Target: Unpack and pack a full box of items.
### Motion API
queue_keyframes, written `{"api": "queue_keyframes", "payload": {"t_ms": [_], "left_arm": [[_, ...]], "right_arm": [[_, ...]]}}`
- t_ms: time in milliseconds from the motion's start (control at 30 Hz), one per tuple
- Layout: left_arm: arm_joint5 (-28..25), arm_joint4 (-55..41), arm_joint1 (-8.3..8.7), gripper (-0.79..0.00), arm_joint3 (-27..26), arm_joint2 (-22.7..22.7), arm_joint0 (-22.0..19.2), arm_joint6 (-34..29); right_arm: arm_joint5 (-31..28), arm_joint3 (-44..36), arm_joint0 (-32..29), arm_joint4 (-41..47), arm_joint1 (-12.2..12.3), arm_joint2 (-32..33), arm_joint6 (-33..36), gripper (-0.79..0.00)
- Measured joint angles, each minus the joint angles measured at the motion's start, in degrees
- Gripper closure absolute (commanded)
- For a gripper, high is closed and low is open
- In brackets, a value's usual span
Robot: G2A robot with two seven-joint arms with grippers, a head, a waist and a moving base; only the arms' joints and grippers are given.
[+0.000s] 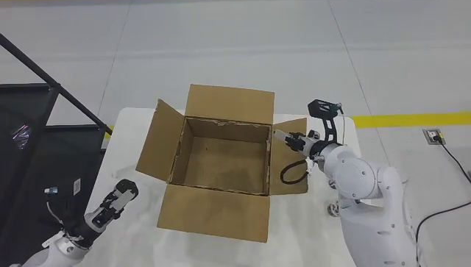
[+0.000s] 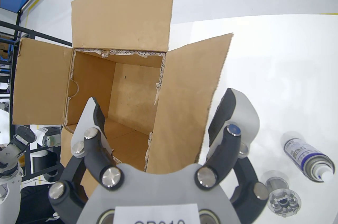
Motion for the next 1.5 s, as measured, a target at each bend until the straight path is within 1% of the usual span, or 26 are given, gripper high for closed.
{"api": "queue_keyframes", "payload": {"t_ms": [133,333,400,467,567,667,767,833,867,1267,1300,1367,1433,1500], "left_arm": [[0.5,0.1,0.11,-0.785,-0.1,0.4,-0.6,-0.2],[0.8,0.4,0.26,-0.785,-0.3,0.7,-1.2,-0.5],[0.8,0.4,0.29,-0.785,-0.2,0.9,-1.3,-0.5],[0.9,0.4,0.34,-0.785,0.1,1.1,-1.5,-0.6],[1.0,0.3,0.44,-0.785,0.1,1.0,-1.9,-0.7],[1.1,0.0,0.57,-0.785,0.1,0.4,-2.2,-0.8],[1.1,-0.3,0.74,-0.785,0.2,-0.4,-2.4,-1.1],[1.0,-0.6,0.84,-0.785,0.4,-0.8,-2.5,-1.5],[1.0,-0.6,0.85,-0.785,0.4,-0.8,-2.5,-1.5],[1.0,-0.6,0.85,-0.785,0.4,-0.8,-2.5,-1.5],[1.1,-0.5,0.84,-0.785,0.3,-0.8,-2.5,-1.4],[1.6,0.0,0.77,-0.785,-0.2,-0.6,-2.2,-0.2],[1.2,-0.4,0.65,-0.785,-0.1,-0.8,-1.6,1.7],[0.1,-1.7,0.57,-0.785,0.3,-1.3,-0.8,2.8]], "right_arm": [[-0.4,0.4,-0.4,0.5,0.3,-0.2,-0.3,-0.785],[-0.3,3.0,1.1,1.8,0.3,-1.8,-2.2,-0.785],[0.0,3.5,1.4,1.9,0.4,-1.6,-3.2,-0.785],[0.4,2.3,0.9,2.3,0.6,-0.8,-4.7,-0.785],[-0.1,-2.7,-2.5,3.6,1.0,2.0,-6.6,-0.785],[-1.4,-9.9,-7.9,4.5,1.5,4.9,-8.1,-0.785],[-6.1,-17.4,-14.2,5.0,2.1,7.1,-9.0,-0.785],[-9.2,-21.9,-18.5,3.2,2.4,7.5,-10.0,-0.785],[-9.7,-22.8,-19.6,2.7,2.4,7.4,-10.2,-0.785],[-9.6,-22.4,-19.1,2.9,2.5,7.3,-10.3,-0.785],[-10.3,-22.4,-19.4,2.7,2.5,6.9,-10.3,-0.785],[-14.1,-22.9,-20.6,0.2,2.9,6.2,-10.2,-0.785],[-16.4,-24.1,-22.9,-3.8,3.4,7.2,-10.9,-0.785],[-17.1,-25.1,-25.4,-6.0,3.7,8.8,-11.4,-0.785]]}}
